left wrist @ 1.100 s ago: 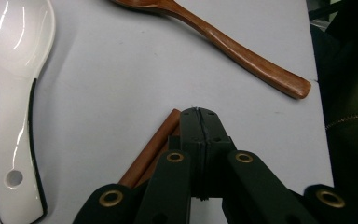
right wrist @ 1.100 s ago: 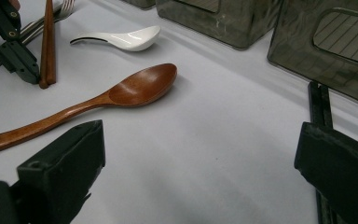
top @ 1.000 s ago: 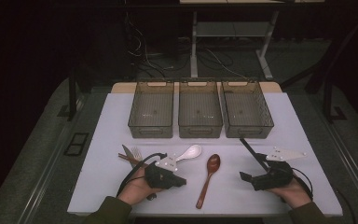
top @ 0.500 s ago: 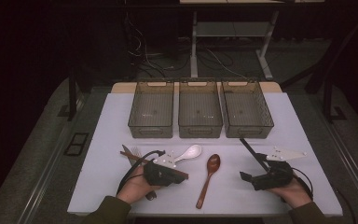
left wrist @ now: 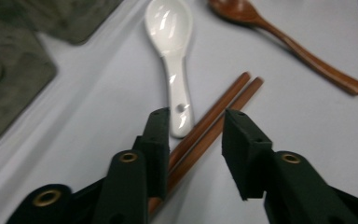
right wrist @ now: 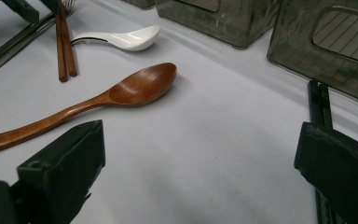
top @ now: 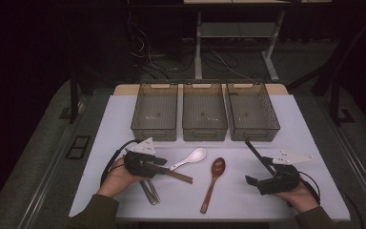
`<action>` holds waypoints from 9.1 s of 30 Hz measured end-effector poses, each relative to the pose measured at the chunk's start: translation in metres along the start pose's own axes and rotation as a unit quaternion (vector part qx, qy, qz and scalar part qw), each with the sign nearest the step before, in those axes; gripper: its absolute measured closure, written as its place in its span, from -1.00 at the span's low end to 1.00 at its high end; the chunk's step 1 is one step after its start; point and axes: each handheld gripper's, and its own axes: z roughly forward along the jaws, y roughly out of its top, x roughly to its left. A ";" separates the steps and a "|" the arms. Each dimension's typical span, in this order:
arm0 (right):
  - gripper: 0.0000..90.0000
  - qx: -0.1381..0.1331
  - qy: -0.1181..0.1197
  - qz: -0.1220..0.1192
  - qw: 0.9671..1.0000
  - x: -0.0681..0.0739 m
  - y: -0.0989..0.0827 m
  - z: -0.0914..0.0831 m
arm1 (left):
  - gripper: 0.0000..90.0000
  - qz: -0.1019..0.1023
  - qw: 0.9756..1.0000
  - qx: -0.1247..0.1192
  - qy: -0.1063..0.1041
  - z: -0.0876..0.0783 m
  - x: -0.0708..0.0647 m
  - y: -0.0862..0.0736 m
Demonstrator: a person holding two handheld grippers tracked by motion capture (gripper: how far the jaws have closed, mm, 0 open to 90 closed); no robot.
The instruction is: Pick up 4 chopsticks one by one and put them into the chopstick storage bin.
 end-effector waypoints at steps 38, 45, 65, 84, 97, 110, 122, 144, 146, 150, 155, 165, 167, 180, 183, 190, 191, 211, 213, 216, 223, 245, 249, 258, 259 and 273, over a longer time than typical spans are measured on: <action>-0.96 0.001 0.002 -0.001 1.000 0.000 0.000 0.001 | 0.43 0.066 0.994 0.081 -0.011 0.012 0.006 -0.012; -0.96 0.002 0.002 -0.001 1.000 0.000 0.000 0.001 | 0.51 0.074 0.994 0.077 -0.020 0.011 0.005 -0.012; -0.96 0.001 0.002 0.000 1.000 -0.001 0.000 0.000 | 0.69 0.080 0.992 0.084 -0.048 0.013 -0.002 -0.009; -0.96 0.000 0.001 0.000 1.000 -0.001 0.000 0.000 | 0.69 0.063 0.993 0.089 -0.035 0.021 -0.013 -0.004; -0.96 0.001 0.001 0.000 1.000 -0.001 0.000 0.000 | 0.69 0.039 0.996 0.076 -0.015 0.037 -0.024 0.008; -0.96 0.000 0.001 -0.001 1.000 -0.001 0.000 0.000 | 0.54 0.010 0.999 0.035 -0.021 0.034 -0.026 0.011; -0.96 0.000 0.001 -0.001 1.000 -0.001 0.000 -0.001 | 0.83 -0.011 1.000 0.006 -0.004 0.018 -0.024 0.001; -0.96 0.001 0.001 -0.001 1.000 -0.001 0.000 -0.001 | 0.79 -0.020 0.999 0.019 -0.017 0.027 -0.018 -0.002; -0.96 0.001 0.001 -0.001 1.000 -0.001 0.000 -0.001 | 0.77 -0.020 0.999 0.019 -0.016 0.028 -0.019 -0.002; -0.96 0.001 0.001 -0.001 1.000 -0.001 0.000 -0.001 | 0.76 -0.019 0.999 0.019 -0.019 0.028 -0.019 -0.002; -0.96 0.001 0.001 -0.001 1.000 -0.001 0.000 -0.001 | 0.76 -0.021 0.999 0.020 -0.021 0.029 -0.019 -0.002; -0.96 0.001 0.001 -0.001 1.000 -0.001 0.000 -0.001 | 0.76 -0.025 0.999 0.025 -0.022 0.032 -0.018 -0.002; -0.96 0.001 0.001 -0.001 1.000 -0.001 0.000 -0.001 | 0.76 -0.023 0.999 0.028 -0.023 0.033 -0.018 -0.003; -0.96 0.002 0.002 -0.001 1.000 -0.001 0.000 0.000 | 0.81 -0.017 0.999 0.038 -0.013 0.036 -0.019 -0.003; -0.96 0.002 0.002 -0.002 1.000 -0.001 0.000 0.000 | 0.84 -0.011 0.999 0.041 -0.007 0.036 -0.021 -0.002; -0.96 0.006 0.003 -0.006 1.000 0.000 -0.001 0.000 | 0.86 -0.018 0.999 0.041 -0.008 0.036 -0.021 -0.001; -0.96 0.006 0.004 -0.008 1.000 0.000 -0.001 0.001 | 0.86 -0.018 0.999 0.042 -0.010 0.035 -0.021 -0.001; -0.96 0.013 0.020 -0.010 1.000 0.001 -0.008 0.008 | 0.86 -0.031 0.999 0.011 -0.015 0.016 -0.017 0.005; -0.96 0.013 0.021 -0.009 1.000 0.001 -0.007 0.008 | 0.86 -0.033 0.999 0.009 -0.015 0.014 -0.017 0.007; -0.96 0.012 0.021 -0.008 1.000 0.001 -0.007 0.008 | 0.86 -0.035 0.999 0.006 -0.014 0.012 -0.017 0.008; -0.96 0.010 0.020 -0.005 1.000 0.001 -0.007 0.007 | 0.86 -0.051 0.999 -0.012 -0.007 0.005 -0.017 0.014; -0.96 0.005 0.019 0.000 1.000 -0.001 -0.006 0.005 | 0.86 -0.052 0.998 -0.040 0.000 -0.014 -0.004 0.031; -0.96 0.005 0.019 0.002 1.000 -0.002 -0.006 0.005 | 0.86 -0.057 0.997 -0.042 0.002 -0.014 0.000 0.033; -0.96 0.004 0.018 0.001 1.000 -0.001 -0.007 0.004 | 0.86 -0.060 0.997 -0.052 0.015 -0.022 0.009 0.038; -0.96 0.004 0.018 0.002 1.000 -0.001 -0.007 0.004 | 0.86 -0.060 0.997 -0.053 0.018 -0.023 0.010 0.038; -0.96 0.005 0.016 0.005 1.000 -0.002 -0.007 0.004 | 0.86 -0.078 0.994 -0.053 0.049 -0.026 0.025 0.045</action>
